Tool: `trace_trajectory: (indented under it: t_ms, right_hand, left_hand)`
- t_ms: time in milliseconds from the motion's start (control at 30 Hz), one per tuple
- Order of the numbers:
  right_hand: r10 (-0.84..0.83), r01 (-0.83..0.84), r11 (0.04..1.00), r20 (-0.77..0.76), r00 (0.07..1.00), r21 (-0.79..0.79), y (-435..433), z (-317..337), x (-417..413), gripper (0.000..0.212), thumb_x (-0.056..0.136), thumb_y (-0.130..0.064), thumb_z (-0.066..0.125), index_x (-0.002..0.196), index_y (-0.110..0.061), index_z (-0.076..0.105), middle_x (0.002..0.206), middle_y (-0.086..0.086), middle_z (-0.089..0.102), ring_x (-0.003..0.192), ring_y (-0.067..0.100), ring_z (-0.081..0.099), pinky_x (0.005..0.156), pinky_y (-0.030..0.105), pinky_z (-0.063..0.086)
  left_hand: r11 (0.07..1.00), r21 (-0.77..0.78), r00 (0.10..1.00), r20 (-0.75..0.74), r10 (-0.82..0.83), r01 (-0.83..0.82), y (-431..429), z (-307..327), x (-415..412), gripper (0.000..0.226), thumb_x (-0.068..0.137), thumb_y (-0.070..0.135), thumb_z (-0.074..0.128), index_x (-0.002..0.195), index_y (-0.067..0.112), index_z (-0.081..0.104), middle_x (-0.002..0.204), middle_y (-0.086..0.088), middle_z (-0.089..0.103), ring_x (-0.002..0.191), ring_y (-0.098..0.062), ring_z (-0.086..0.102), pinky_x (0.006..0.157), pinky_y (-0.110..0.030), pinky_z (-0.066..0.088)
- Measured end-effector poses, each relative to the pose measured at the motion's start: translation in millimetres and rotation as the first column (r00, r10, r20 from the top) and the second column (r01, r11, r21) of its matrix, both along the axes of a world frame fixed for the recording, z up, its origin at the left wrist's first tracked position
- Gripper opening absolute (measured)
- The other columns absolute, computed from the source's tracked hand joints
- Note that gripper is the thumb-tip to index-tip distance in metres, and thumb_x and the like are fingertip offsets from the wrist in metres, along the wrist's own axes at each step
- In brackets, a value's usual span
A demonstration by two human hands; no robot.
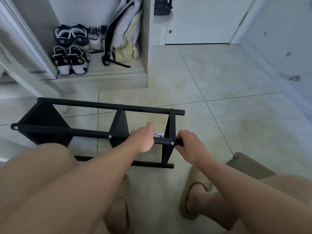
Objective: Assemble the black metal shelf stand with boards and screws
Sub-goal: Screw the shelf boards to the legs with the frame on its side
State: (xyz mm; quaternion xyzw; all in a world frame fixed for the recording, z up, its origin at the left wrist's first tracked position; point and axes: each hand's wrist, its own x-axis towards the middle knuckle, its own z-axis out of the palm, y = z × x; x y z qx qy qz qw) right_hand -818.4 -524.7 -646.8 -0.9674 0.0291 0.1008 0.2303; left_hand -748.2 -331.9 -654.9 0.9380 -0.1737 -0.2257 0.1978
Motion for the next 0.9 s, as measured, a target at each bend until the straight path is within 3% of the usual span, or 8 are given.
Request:
trace_trajectory:
  t_ms: [167, 333, 533, 667, 767, 900]
  right_hand:
    - [-0.047, 0.048, 0.999, -0.049, 0.998, 0.004, 19.4, -16.9, -56.7, 0.014, 0.095, -0.019, 0.061, 0.096, -0.019, 0.046, 0.098, -0.007, 0.046, 0.096, 0.021, 0.047, 0.077, 0.036, 0.045]
    - [-0.049, 0.049, 0.999, -0.148, 0.988, -0.002, 22.7, -25.9, -91.0, 0.027, 0.09, -0.021, 0.068, 0.088, -0.024, 0.042, 0.094, -0.007, 0.047, 0.088, 0.018, 0.047, 0.071, 0.032, 0.037]
    - [-0.056, 0.056, 0.998, -0.251, 0.966, -0.008, 29.5, -31.9, -119.5, 0.038, 0.086, -0.02, 0.074, 0.08, -0.03, 0.038, 0.086, -0.014, 0.043, 0.083, 0.018, 0.05, 0.071, 0.031, 0.037]
    - [-0.02, 0.011, 0.999, -0.283, 0.959, -0.034, 31.2, -30.4, -140.5, 0.027, 0.083, -0.023, 0.075, 0.09, -0.022, 0.049, 0.092, -0.006, 0.052, 0.086, 0.022, 0.054, 0.069, 0.033, 0.036]
    - [0.006, -0.022, 0.999, -0.314, 0.95, -0.048, 31.9, -23.6, -153.2, 0.03, 0.084, -0.029, 0.076, 0.096, -0.019, 0.05, 0.097, -0.006, 0.053, 0.09, 0.021, 0.054, 0.071, 0.033, 0.038]
    - [0.075, -0.109, 0.991, -0.362, 0.929, -0.075, 27.0, 1.3, -157.3, 0.039, 0.088, -0.045, 0.072, 0.114, -0.026, 0.051, 0.119, -0.004, 0.052, 0.115, 0.022, 0.053, 0.093, 0.042, 0.048]
  left_hand:
    - [1.0, -0.016, 0.996, 0.094, -0.013, 0.015, 14.2, -21.7, -51.2, 0.013, 0.1, 0.006, 0.036, 0.1, 0.018, 0.039, 0.082, 0.001, 0.056, 0.075, -0.024, 0.053, 0.081, -0.037, 0.036]
    - [0.996, -0.03, 0.995, 0.053, -0.088, 0.089, 20.8, -32.6, -82.3, 0.012, 0.101, 0.008, 0.038, 0.097, 0.02, 0.038, 0.074, 0.007, 0.048, 0.069, -0.019, 0.046, 0.086, -0.039, 0.038]
    - [0.993, -0.019, 0.993, -0.026, -0.117, 0.116, 27.2, -35.1, -112.3, 0.011, 0.1, 0.012, 0.041, 0.098, 0.023, 0.038, 0.081, 0.011, 0.046, 0.079, -0.019, 0.045, 0.081, -0.035, 0.031]
    - [0.989, -0.005, 0.987, -0.068, -0.146, 0.146, 30.5, -33.4, -131.0, 0.008, 0.102, 0.015, 0.041, 0.101, 0.023, 0.039, 0.077, 0.015, 0.041, 0.081, -0.019, 0.044, 0.081, -0.035, 0.031]
    - [0.987, 0.022, 0.981, -0.113, -0.156, 0.16, 30.1, -28.5, -140.9, 0.008, 0.102, 0.015, 0.04, 0.102, 0.022, 0.039, 0.077, 0.018, 0.037, 0.081, -0.018, 0.043, 0.083, -0.035, 0.033]
    - [0.994, 0.01, 0.975, -0.194, -0.108, 0.112, 28.4, -8.1, -135.3, 0.012, 0.101, 0.014, 0.04, 0.092, 0.021, 0.046, 0.083, 0.004, 0.048, 0.083, -0.024, 0.046, 0.078, -0.036, 0.04]
